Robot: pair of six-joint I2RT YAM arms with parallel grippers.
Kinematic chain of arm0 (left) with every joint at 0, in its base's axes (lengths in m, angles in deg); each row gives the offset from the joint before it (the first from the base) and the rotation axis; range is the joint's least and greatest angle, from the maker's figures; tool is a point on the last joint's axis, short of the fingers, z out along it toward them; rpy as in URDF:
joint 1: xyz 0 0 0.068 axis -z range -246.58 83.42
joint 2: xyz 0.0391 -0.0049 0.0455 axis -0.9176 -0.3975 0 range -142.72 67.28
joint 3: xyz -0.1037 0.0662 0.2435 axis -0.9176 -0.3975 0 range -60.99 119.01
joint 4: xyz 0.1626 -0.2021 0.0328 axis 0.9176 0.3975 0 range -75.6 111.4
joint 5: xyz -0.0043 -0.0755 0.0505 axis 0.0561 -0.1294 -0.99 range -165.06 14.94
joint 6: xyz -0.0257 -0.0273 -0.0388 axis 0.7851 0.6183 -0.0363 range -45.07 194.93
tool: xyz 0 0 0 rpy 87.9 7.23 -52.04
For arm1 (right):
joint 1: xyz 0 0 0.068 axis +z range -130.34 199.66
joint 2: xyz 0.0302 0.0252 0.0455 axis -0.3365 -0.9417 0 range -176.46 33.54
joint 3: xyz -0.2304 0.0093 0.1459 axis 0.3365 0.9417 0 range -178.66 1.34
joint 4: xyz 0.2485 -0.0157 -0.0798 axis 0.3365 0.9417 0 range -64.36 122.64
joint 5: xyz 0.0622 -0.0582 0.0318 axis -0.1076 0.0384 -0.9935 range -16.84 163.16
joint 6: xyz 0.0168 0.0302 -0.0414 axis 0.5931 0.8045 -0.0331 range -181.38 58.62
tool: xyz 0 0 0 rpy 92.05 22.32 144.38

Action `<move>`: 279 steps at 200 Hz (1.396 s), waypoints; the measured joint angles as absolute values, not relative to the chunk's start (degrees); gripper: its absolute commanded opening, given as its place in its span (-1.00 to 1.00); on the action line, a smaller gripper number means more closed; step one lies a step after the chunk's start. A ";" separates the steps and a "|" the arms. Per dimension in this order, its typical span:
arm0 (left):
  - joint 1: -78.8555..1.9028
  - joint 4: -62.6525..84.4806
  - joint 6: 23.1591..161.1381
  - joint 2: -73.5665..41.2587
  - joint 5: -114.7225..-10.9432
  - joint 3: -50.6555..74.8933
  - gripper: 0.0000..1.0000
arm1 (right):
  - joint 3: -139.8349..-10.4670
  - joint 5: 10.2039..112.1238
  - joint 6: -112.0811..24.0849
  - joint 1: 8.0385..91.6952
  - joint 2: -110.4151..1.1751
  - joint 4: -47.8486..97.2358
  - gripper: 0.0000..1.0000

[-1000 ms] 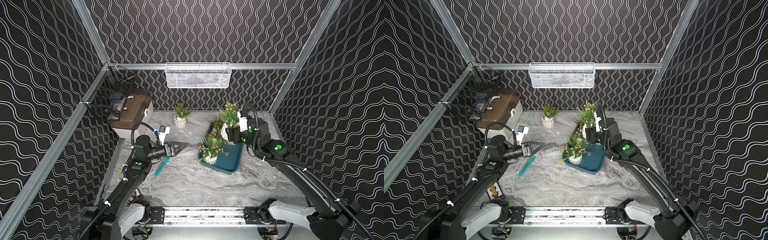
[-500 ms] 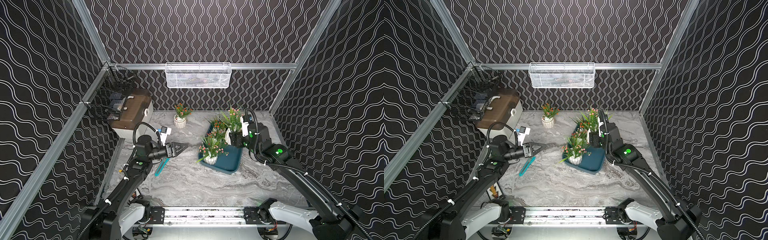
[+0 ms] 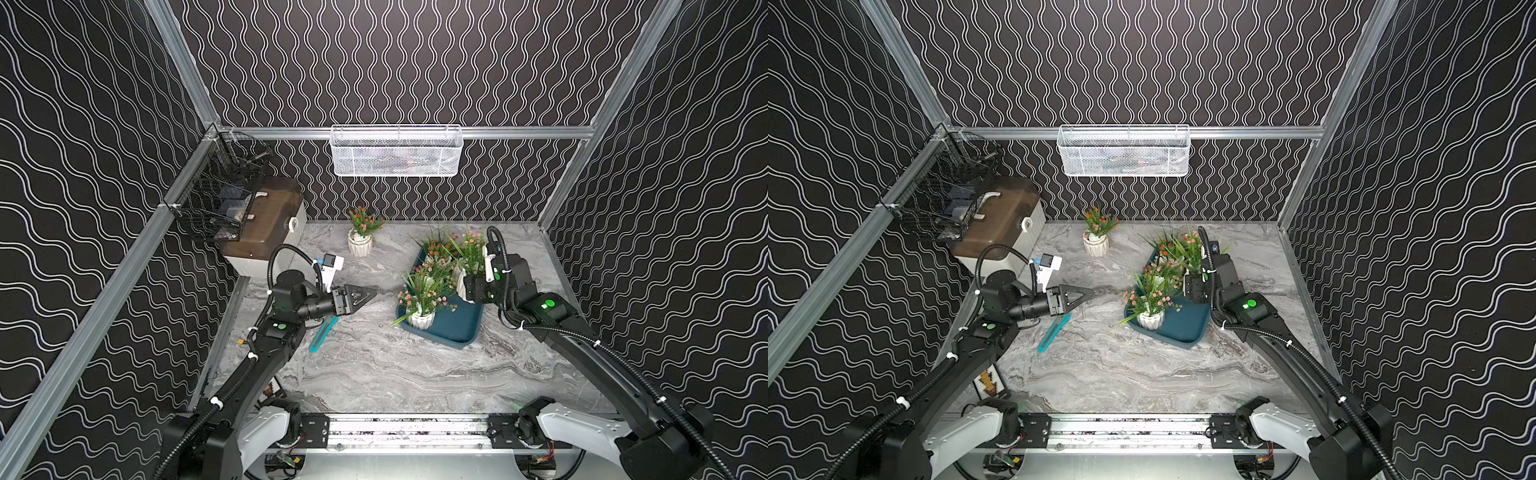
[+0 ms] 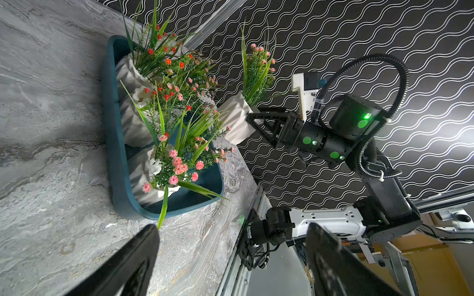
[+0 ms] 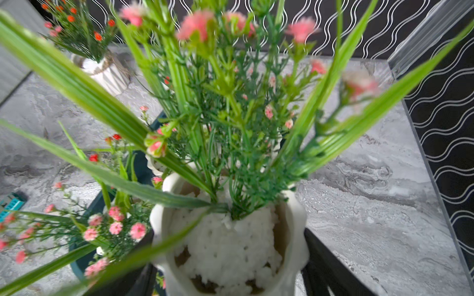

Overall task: Put the potted gypsophila into the storage box
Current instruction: Place the baby's breath potted plant at the storage box.

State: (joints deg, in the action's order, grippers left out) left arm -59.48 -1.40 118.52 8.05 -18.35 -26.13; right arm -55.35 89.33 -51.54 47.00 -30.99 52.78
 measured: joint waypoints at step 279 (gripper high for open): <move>-59.44 -1.90 118.76 7.03 -18.24 -26.13 0.84 | -41.97 85.68 -50.53 43.65 -42.59 29.83 0.52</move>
State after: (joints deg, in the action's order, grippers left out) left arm -59.44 -1.90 118.76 7.03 -18.24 -26.13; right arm -41.97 85.68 -50.53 43.65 -42.59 29.83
